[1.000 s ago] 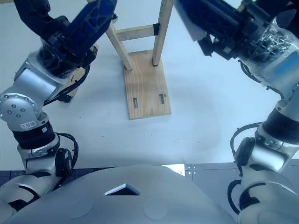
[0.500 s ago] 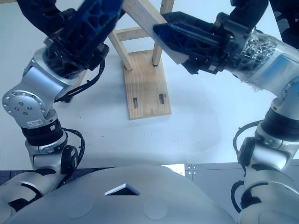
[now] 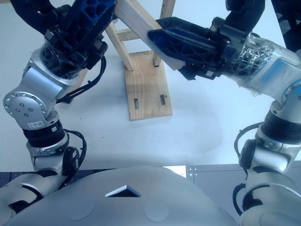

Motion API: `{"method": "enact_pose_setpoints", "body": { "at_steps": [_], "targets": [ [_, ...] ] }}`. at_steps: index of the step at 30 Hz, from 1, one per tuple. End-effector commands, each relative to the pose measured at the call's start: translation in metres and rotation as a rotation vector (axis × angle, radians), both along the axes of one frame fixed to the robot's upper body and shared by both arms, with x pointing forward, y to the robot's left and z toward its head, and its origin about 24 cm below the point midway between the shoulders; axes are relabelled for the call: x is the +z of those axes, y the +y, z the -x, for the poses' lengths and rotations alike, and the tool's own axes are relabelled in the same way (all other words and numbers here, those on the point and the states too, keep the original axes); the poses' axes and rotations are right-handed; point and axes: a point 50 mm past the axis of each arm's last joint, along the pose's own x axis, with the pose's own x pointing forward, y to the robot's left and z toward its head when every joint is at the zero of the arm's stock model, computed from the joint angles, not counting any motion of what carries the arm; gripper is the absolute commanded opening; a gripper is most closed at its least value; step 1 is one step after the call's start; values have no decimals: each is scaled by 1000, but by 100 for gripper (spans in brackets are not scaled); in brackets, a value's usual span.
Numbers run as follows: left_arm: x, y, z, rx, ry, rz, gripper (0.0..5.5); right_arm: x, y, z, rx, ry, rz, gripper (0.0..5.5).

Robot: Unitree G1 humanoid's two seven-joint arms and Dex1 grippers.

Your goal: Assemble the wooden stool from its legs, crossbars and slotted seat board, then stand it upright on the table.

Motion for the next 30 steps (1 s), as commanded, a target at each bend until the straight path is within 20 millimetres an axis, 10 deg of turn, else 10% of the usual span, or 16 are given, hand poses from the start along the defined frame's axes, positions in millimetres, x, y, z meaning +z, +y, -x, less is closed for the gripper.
{"method": "enact_pose_setpoints", "body": {
  "at_steps": [1, 12, 21, 30],
  "targets": [
    [-1, 3, 1, 5, -12, -27, 254, 5, 2, 2, -4, -22, -3, 202],
    [-2, 11, -6, 71, -35, -82, 200, -2, 1, -7, -78, -3, 53, 284],
    [-77, 59, 5, 310, -139, -629, 200, -42, -61, -40, -369, 43, 256, 324],
    [-104, 63, 21, 318, -249, -714, 200, -47, -74, -51, -397, 38, 271, 324]
  ]
}}
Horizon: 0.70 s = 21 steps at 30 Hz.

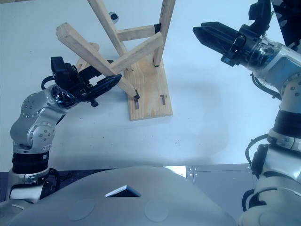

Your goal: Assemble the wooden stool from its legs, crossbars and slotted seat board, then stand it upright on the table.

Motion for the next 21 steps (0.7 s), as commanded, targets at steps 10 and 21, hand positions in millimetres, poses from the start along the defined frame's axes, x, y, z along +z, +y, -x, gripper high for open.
{"method": "enact_pose_setpoints", "body": {
  "at_steps": [10, 21],
  "targets": [
    [-17, 0, 18, -119, 6, -143, 200, -1, 0, 2, -3, -16, 21, 324],
    [-49, 12, 13, -152, 81, -446, 200, -10, 4, 4, -1, 1, 39, 324]
  ]
}}
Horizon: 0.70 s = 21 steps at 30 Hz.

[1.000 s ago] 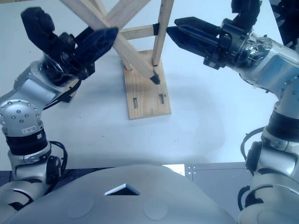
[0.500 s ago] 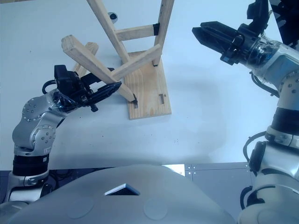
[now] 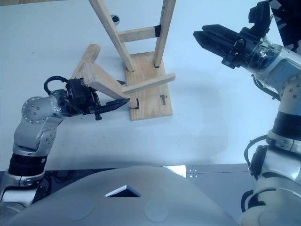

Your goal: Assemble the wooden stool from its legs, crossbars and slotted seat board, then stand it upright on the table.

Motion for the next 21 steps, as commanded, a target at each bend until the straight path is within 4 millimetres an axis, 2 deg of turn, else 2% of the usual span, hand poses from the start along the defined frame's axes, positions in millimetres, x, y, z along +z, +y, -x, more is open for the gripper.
{"method": "enact_pose_setpoints", "body": {
  "at_steps": [1, 6, 11, 15, 17, 19, 21],
  "targets": [
    [-35, 21, 1, 98, 189, -208, 200, -7, 5, 1, 2, 13, 7, 324],
    [-44, 17, 8, 89, 289, -266, 200, -11, 6, 4, 1, 19, 16, 324],
    [-55, 13, 1, 134, 457, -360, 200, -15, 10, 1, -3, 18, 20, 324],
    [-70, 7, 4, 124, 469, -476, 200, -18, 13, 3, -3, 19, 27, 324],
    [-75, 15, 11, 110, 445, -493, 200, -19, 12, 3, -8, 21, 28, 324],
    [-68, 27, 14, 90, 395, -472, 200, -22, 12, 4, -12, 26, 31, 324],
    [-53, 35, 12, 50, 334, -434, 200, -25, 12, 5, -24, 33, 27, 324]
  ]
}}
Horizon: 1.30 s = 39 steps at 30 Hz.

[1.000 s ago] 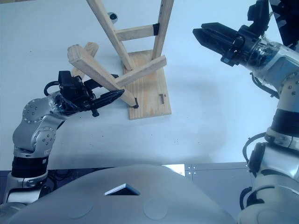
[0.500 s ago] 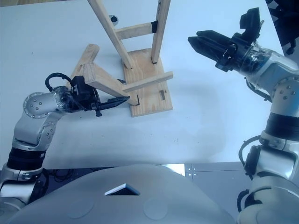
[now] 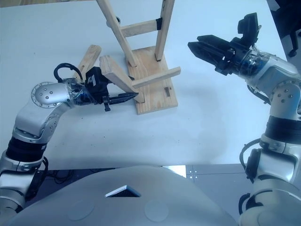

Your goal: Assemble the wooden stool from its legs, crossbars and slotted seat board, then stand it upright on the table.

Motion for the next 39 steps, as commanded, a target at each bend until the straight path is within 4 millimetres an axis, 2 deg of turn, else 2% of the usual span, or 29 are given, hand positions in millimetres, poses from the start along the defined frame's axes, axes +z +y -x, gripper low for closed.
{"method": "enact_pose_setpoints", "body": {
  "at_steps": [1, 6, 9, 11, 12, 15, 18, 22, 26, 29, 34, 39],
  "targets": [
    [-47, 54, 26, 31, 230, -251, 200, -9, 5, 3, -19, 7, -11, 324],
    [-5, 51, 4, -63, 113, -121, 200, -16, 7, 3, -50, 22, -25, 324],
    [12, 51, -11, -49, 63, -112, 200, -20, 5, 4, -73, 30, -26, 324],
    [18, 51, -14, -35, 68, -84, 200, -22, 4, 4, -86, 29, -25, 324],
    [19, 51, -13, -38, 73, -79, 230, -24, 4, 3, -95, 30, -24, 324],
    [20, 56, -5, -44, 101, -85, 274, -30, 0, 4, -120, 37, -9, 324],
    [20, 69, 7, -24, 127, -122, 320, -35, -4, 8, -144, 42, 0, 324],
    [6, 105, 20, 179, 135, -200, 377, -39, -11, 15, -192, 42, -9, 324],
    [-15, 129, 17, 547, 16, -201, 377, -42, -21, 20, -292, 42, -50, 324],
    [-28, 138, 16, 745, 34, -136, 377, -46, -19, 23, -307, 43, -55, 324],
    [-45, 149, 12, 885, 85, -113, 377, -44, -15, 19, -296, 32, -56, 324],
    [-61, 152, 14, 906, 171, -116, 377, -45, -12, 17, -284, 35, -58, 324]
  ]
}}
